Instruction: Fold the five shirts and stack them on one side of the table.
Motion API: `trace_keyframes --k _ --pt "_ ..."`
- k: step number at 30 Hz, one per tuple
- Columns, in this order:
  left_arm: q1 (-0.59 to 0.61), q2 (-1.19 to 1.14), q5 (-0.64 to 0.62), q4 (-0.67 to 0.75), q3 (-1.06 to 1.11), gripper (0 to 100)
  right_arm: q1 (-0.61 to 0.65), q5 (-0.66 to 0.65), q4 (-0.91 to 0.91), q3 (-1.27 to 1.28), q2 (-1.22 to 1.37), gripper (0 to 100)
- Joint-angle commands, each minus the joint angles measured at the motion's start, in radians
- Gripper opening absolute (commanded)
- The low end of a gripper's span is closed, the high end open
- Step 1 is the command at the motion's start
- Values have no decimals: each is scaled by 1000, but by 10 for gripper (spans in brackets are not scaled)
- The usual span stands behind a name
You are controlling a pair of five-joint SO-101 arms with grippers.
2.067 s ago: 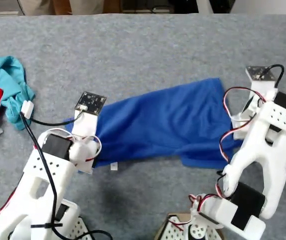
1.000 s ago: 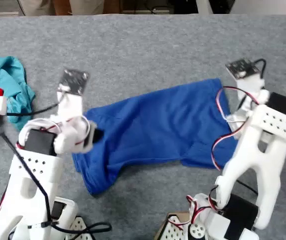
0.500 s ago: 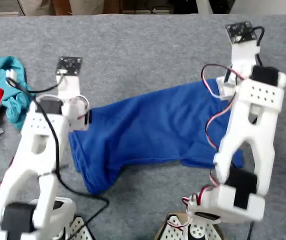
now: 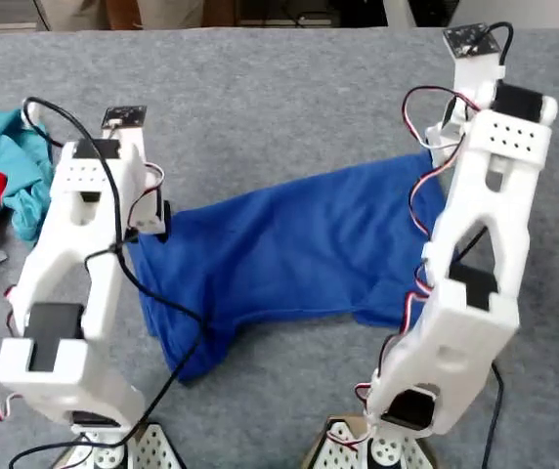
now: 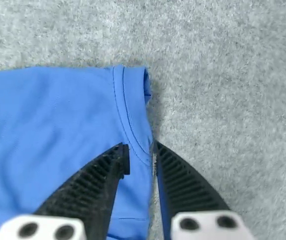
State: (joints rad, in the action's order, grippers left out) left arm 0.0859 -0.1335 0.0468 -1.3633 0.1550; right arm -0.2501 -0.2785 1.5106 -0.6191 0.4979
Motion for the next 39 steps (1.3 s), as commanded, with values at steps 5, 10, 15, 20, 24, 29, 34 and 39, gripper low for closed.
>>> trace_keyframes --k 5,10,15,20,24,29,34,39 --pt "97 -85 -40 -11 -104 239 18 8 75 -231 124 91" --pt "78 -151 -46 -9 -137 238 18 8 87 -303 186 91" --pt "46 -188 -49 32 -152 204 18 8 87 -321 205 91" --pt "41 -194 -49 68 -152 106 13 8 87 -321 206 91" --pt "41 -194 -49 68 -153 67 12 8 87 -320 208 91" --pt "41 -194 -49 69 -153 29 12 8 87 -320 208 91" --pt "41 -196 -49 97 -149 19 10 8 87 -318 208 91" --pt "41 -196 -49 89 -150 20 10 8 87 -317 208 91"
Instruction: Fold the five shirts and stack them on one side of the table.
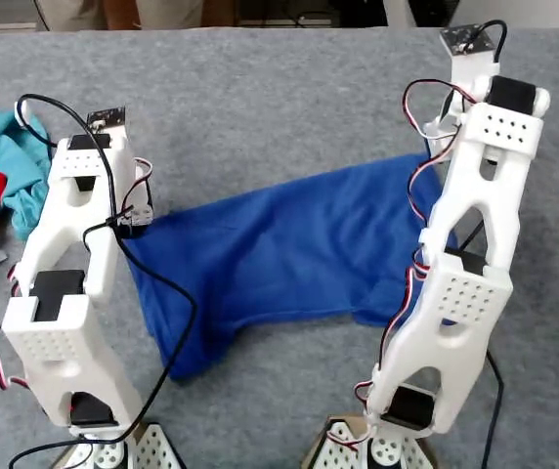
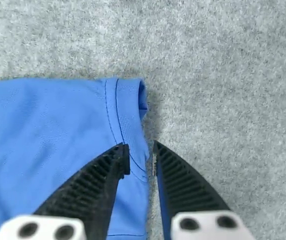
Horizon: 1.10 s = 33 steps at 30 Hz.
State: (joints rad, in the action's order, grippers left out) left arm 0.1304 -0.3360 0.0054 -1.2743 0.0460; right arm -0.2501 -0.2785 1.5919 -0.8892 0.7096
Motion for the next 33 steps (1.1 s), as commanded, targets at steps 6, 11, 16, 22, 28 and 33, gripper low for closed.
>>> trace_keyframes --k 6,11,16,22,28,33 --pt "3 8 -8 -2 -38 22 10 8 6 -45 -4 91" --pt "0 16 -3 -87 -60 144 10 8 6 -42 -4 91" --pt "14 10 -6 -130 -98 153 10 8 6 -42 -4 91" --pt "9 7 -6 -106 -69 153 10 8 6 -42 -2 91" --pt "14 7 -43 -3 6 120 10 8 6 -42 -2 91" --pt "11 7 -107 37 38 27 10 8 6 -42 -2 91"
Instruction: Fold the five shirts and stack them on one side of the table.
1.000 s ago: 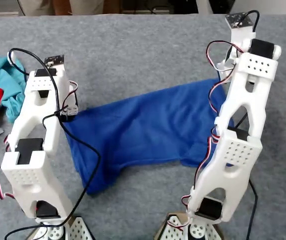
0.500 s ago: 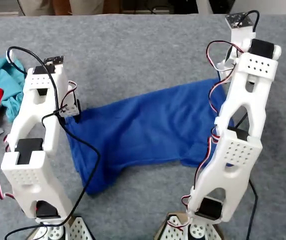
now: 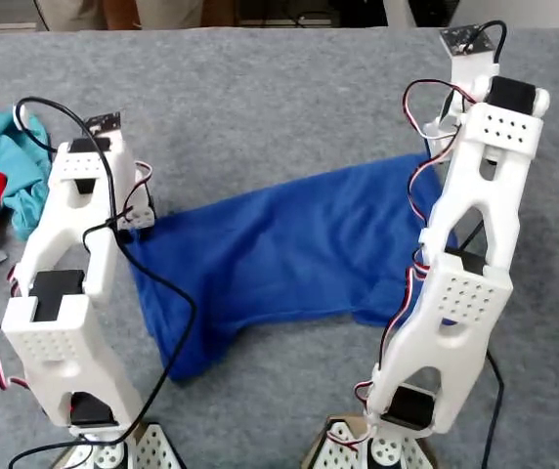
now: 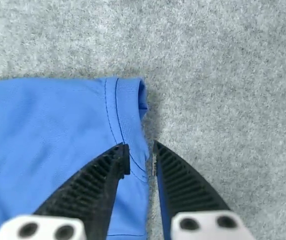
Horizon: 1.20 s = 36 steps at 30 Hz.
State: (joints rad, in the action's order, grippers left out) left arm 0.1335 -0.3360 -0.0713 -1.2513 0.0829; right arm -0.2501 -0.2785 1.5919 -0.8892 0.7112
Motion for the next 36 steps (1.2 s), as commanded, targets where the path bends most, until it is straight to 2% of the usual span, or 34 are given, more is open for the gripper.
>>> trace_keyframes --k 1,9,11,28,36 --pt "8 7 -40 14 2 40 10 8 6 -42 -4 91" --pt "6 7 -64 21 -6 54 10 8 6 -42 -4 91" --pt "5 8 -64 28 -37 13 10 8 6 -42 -4 91" --pt "5 5 -63 35 -276 19 5 8 6 -42 -4 91" --pt "5 5 -63 98 -278 19 4 8 6 -48 -5 91"
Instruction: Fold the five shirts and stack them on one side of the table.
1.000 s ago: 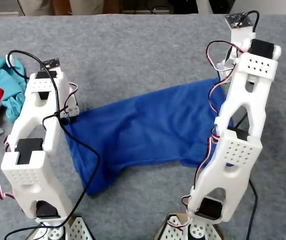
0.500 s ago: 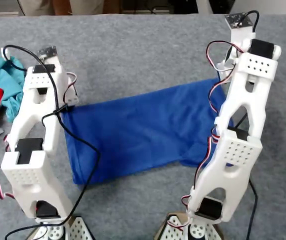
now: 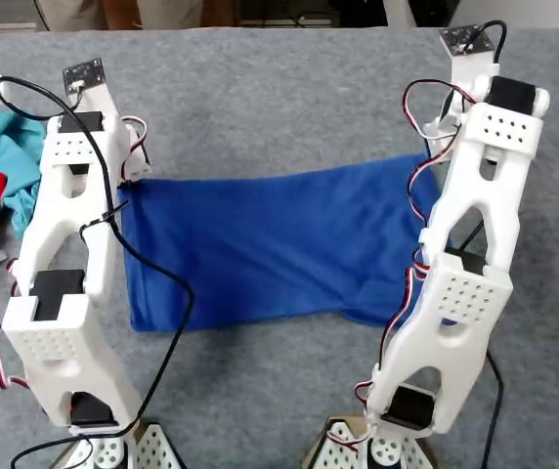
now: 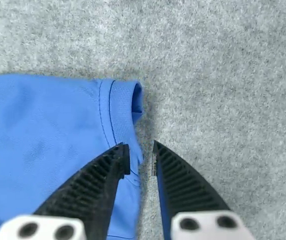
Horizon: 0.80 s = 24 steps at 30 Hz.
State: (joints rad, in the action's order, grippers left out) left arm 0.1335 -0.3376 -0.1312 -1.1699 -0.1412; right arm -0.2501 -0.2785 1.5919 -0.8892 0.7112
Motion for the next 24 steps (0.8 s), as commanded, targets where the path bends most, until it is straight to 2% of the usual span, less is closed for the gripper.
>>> trace_keyframes --k 1,8,14,24 --pt "5 7 -3 17 -54 19 4 8 6 -48 -5 91" --pt "12 -82 5 8 -63 28 13 8 -21 -42 -4 91" --pt "5 -102 -2 -57 -78 177 18 107 -52 -61 33 92" --pt "3 -104 5 -396 -365 181 88 157 -48 -209 193 94"
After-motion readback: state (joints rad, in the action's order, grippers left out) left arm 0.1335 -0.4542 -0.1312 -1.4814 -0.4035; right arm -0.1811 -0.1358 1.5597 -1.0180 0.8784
